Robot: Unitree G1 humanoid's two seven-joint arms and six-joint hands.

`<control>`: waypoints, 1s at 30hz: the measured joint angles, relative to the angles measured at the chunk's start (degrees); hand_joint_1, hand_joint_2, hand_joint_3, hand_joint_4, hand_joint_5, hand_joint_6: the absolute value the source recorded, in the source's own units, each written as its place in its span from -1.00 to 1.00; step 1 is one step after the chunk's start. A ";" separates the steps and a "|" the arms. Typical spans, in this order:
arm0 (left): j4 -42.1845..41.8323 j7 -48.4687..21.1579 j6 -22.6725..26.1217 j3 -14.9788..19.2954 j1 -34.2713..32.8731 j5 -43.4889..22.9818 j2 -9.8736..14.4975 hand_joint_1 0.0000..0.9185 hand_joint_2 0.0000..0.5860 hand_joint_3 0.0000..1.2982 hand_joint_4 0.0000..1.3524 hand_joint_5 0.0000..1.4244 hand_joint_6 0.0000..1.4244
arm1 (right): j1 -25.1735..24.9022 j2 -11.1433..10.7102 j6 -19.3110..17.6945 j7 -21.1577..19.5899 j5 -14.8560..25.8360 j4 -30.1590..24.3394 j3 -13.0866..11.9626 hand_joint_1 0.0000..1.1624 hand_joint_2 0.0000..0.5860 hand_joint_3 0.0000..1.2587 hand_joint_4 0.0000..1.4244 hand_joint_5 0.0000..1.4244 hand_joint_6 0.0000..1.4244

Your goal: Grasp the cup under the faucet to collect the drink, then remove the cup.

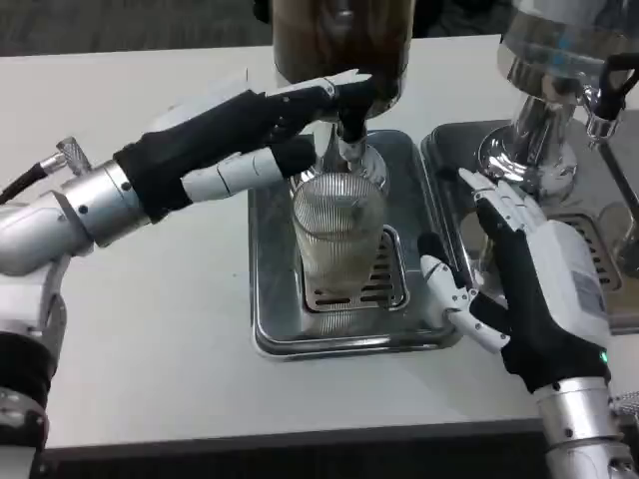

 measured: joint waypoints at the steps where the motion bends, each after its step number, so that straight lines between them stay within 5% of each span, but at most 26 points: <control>1: 0.00 0.39 -0.56 -0.11 0.09 0.37 0.04 -1.00 -0.74 -0.75 -0.92 -0.85 -0.91 | 0.07 0.00 0.06 0.14 0.23 -0.05 -0.13 -0.42 0.46 -0.69 -0.80 -0.86 -0.93; 12: 0.00 3.15 -3.83 -2.12 0.50 1.52 0.80 -1.00 -0.77 -0.75 -0.92 -0.85 -0.90 | 0.51 -0.07 0.51 2.56 2.92 -0.13 -1.18 -0.42 0.45 -0.70 -0.81 -0.86 -0.93; 22: -0.01 5.03 -6.28 -2.83 0.65 3.24 1.29 -1.00 -0.80 -0.75 -0.92 -0.85 -0.90 | 2.61 -4.78 2.61 2.79 -4.65 -2.87 -1.30 -0.42 0.47 -0.70 -0.81 -0.86 -0.93; 30: 0.10 8.41 -9.21 -4.39 0.72 5.56 2.06 -1.00 -0.80 -0.74 -0.92 -0.85 -0.90 | 4.39 -4.95 3.45 2.84 -5.02 -4.00 -1.45 -0.41 0.49 -0.70 -0.82 -0.86 -0.94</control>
